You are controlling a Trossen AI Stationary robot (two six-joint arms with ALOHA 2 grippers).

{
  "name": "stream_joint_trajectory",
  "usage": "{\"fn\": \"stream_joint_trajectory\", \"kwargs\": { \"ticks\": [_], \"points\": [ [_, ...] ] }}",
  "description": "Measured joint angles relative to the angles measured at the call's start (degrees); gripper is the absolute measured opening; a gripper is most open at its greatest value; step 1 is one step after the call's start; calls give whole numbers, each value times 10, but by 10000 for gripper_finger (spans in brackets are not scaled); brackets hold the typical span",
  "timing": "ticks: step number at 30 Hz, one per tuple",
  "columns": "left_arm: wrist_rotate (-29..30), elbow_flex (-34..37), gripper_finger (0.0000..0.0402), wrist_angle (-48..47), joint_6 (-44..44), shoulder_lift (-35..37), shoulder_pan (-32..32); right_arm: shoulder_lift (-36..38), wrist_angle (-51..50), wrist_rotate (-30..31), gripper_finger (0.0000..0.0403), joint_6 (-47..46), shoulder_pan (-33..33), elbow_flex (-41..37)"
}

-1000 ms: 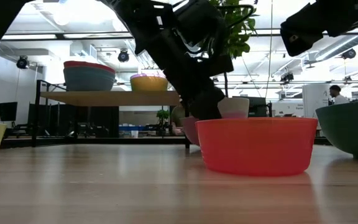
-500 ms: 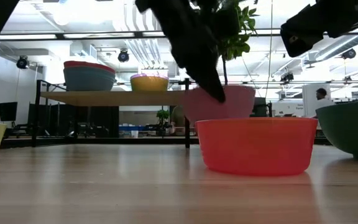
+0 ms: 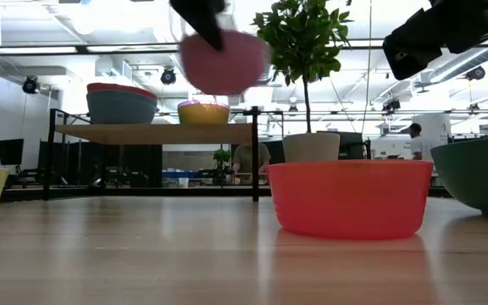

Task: Place and stack bowls onto a shelf
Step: Stack the pink bowl on top of the orange bowl on the shelf

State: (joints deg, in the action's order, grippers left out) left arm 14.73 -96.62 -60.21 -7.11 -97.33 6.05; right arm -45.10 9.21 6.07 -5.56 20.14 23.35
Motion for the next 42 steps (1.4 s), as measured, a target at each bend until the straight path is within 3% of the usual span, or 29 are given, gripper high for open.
{"fn": "stream_joint_trajectory", "kwargs": {
  "ticks": [7,11,16,23,26,33,42],
  "points": [
    [129,0,0,-149,90,146,-18,0,0,0,38,1,0,0],
    [188,2,0,-189,126,217,-57,0,0,0,38,1,0,0],
    [182,13,0,-197,127,272,-148,0,0,1,38,2,0,0],
    [87,39,0,-192,103,281,-270,0,0,1,38,0,0,0],
    [74,62,0,-189,102,275,-302,0,0,1,38,0,0,0],
    [66,100,0,-156,87,266,-327,0,0,1,38,0,0,0],
    [52,101,0,-128,87,238,-328,0,0,0,38,-6,0,0]
  ]
}}
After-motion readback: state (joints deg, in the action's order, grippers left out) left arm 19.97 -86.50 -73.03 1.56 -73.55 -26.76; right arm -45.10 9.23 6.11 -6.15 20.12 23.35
